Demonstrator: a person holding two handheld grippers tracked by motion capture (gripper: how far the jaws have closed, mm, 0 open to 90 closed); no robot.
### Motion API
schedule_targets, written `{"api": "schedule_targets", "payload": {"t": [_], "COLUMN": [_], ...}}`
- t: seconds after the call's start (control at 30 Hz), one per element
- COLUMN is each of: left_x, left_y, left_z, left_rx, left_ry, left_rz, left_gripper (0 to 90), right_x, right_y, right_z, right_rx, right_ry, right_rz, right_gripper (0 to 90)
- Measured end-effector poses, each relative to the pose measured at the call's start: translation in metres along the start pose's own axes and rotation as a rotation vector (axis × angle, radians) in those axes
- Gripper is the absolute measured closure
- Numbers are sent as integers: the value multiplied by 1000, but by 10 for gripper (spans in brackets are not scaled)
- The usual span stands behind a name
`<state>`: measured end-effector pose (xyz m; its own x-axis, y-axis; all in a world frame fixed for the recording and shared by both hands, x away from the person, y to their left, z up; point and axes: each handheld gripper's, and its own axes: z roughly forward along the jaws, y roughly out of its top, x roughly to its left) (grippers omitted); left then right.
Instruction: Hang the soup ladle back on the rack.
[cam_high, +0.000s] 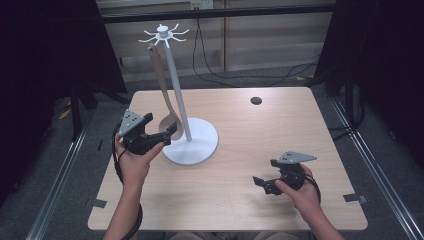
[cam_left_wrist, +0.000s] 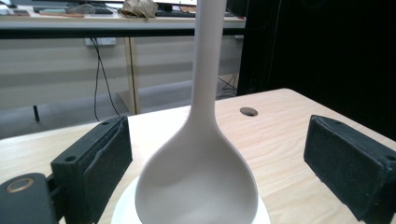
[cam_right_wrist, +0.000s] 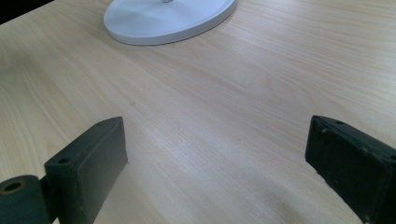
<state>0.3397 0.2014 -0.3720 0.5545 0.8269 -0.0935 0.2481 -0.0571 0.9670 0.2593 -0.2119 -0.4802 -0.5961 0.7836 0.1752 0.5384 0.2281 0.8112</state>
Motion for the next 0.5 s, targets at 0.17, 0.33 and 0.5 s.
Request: {"api": "schedule_targets", "payload": {"t": [0.17, 0.33, 0.5], "left_x": [0, 0, 1], "left_y": [-12, -25, -32], "left_z": [-2, -3, -3], "left_rx": [14, 26, 44], "left_ry": [-7, -6, -9], "left_rz": [-8, -20, -22], "left_gripper": [75, 74, 74], "right_x": [0, 0, 1], "right_y": [0, 0, 0], "right_z": [0, 1, 1], "right_rx": [-1, 0, 1], "right_ry": [0, 2, 2], "right_rz": [-6, -9, -9], "right_gripper": [51, 51, 51]}}
